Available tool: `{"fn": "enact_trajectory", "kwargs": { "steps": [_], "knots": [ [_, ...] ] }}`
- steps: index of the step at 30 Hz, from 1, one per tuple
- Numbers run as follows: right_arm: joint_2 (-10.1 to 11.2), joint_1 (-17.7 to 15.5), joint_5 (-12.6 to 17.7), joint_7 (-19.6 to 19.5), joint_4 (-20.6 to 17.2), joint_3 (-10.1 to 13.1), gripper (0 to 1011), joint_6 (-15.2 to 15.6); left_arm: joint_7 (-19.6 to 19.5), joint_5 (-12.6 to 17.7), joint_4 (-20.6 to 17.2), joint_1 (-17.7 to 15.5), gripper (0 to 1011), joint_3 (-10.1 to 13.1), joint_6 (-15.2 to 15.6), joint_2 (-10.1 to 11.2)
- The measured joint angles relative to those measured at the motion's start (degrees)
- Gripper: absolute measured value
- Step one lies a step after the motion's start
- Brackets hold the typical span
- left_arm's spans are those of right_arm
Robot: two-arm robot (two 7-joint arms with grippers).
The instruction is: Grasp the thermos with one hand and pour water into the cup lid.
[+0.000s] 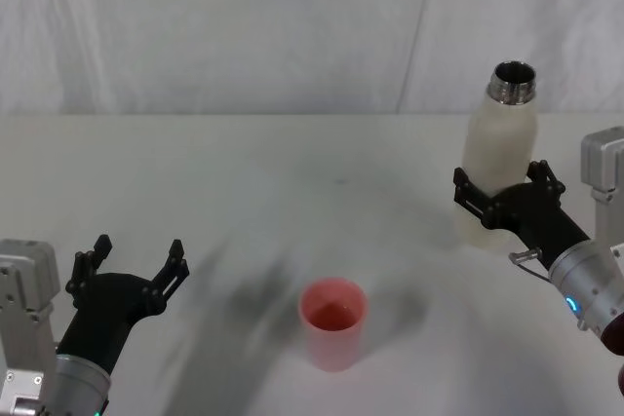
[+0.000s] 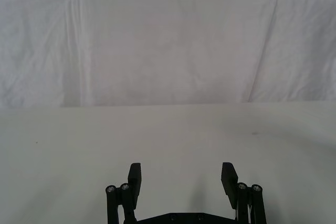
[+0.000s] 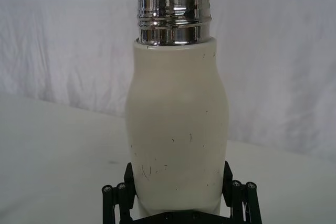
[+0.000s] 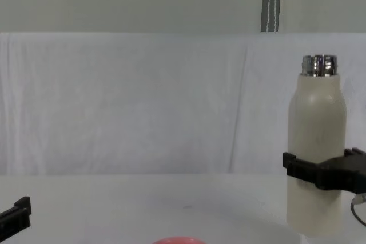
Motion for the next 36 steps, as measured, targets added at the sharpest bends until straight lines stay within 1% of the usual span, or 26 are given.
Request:
{"fn": "enact_trajectory", "kwargs": {
  "steps": [2,9,15,19,23,26,28,34,36],
  "knots": [
    [0.17,-0.07,-0.23,0.0,-0.39,-0.07,950,0.05,0.0,0.0,0.0,0.0,1001,0.0,0.0,0.0],
    [2.47,-1.22,-2.72,0.24,-4.36,-0.45,950,0.69,0.0,0.0,0.0,0.0,1001,0.0,0.0,0.0],
    [4.0,-2.11,-4.95,0.3,-6.12,-0.81,950,0.94,0.0,0.0,0.0,0.0,1001,0.0,0.0,0.0],
    [5.0,-2.83,-6.97,0.33,-7.04,-1.1,950,1.11,0.0,0.0,0.0,0.0,1001,0.0,0.0,0.0],
    [6.04,-3.83,-9.69,0.01,-8.51,-1.53,950,1.07,0.0,0.0,0.0,0.0,1001,0.0,0.0,0.0],
    [6.4,-4.49,-11.04,-0.24,-9.36,-1.61,950,0.93,0.0,0.0,0.0,0.0,1001,0.0,0.0,0.0],
    [6.73,-5.51,-12.45,-0.44,-10.59,-1.61,950,0.6,0.0,0.0,0.0,0.0,1001,0.0,0.0,0.0],
    [7.19,-7.46,-15.46,-1.26,-12.56,-1.78,950,-0.15,0.0,0.0,0.0,0.0,1001,0.0,0.0,0.0],
    [7.42,-8.35,-17.28,-1.88,-13.42,-1.96,950,-0.59,0.0,0.0,0.0,0.0,1001,0.0,0.0,0.0]
  ]
}}
